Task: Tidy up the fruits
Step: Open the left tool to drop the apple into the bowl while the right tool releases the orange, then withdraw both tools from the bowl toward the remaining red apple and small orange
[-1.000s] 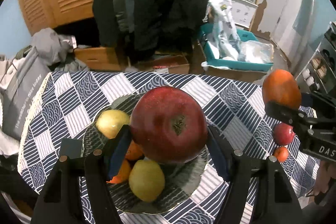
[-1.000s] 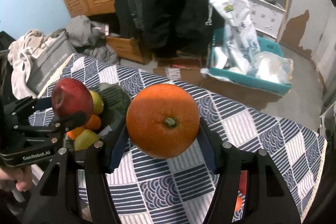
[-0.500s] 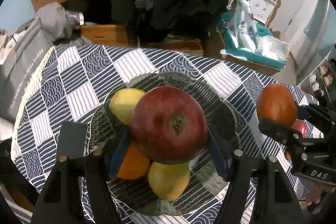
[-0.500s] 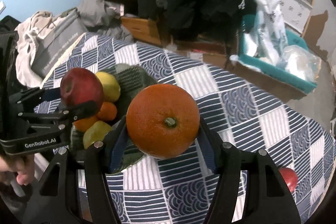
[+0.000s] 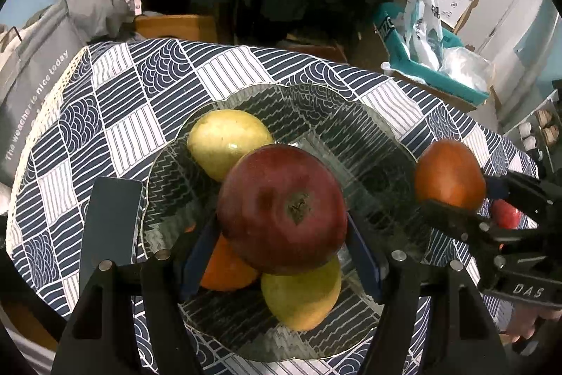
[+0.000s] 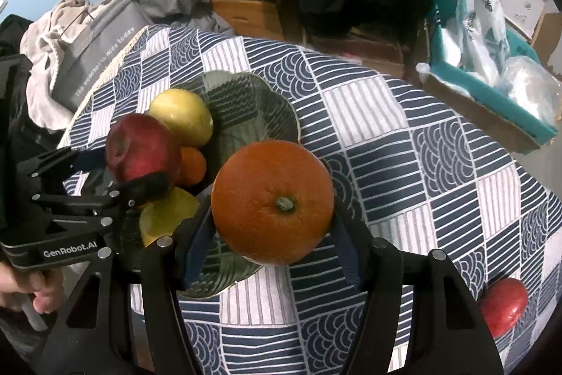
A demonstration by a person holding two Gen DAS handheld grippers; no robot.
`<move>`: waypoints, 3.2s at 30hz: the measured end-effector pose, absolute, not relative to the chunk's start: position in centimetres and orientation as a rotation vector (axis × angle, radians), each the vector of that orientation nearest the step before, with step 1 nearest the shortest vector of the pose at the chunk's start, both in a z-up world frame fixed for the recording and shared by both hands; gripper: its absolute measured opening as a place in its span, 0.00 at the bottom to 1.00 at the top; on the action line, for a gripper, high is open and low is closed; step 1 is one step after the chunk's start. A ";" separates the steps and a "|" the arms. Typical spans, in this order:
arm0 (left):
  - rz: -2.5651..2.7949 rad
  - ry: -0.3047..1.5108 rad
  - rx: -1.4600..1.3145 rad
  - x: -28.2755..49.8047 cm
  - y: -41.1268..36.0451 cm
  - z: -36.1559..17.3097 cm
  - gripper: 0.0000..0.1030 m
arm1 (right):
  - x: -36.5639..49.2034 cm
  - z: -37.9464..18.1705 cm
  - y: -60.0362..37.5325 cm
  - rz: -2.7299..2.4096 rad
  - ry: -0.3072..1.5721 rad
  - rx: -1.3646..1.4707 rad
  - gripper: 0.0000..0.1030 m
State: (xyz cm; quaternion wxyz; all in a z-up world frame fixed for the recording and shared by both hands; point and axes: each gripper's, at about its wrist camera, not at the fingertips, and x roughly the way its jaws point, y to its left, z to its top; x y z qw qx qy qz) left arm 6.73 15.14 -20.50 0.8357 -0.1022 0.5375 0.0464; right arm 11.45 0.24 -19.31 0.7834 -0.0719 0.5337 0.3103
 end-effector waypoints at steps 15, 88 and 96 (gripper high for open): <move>0.087 1.150 -0.324 7.0 16.7 -21.1 0.71 | 11.2 -20.6 1.2 0.695 1.195 -0.156 0.63; -0.133 0.966 -0.021 5.7 -0.8 -11.5 0.75 | 6.7 -11.5 -17.5 0.297 0.963 -0.182 0.70; -0.171 0.969 0.025 6.0 -3.8 -11.9 0.75 | 6.7 -12.3 -21.2 0.230 0.976 -0.153 0.70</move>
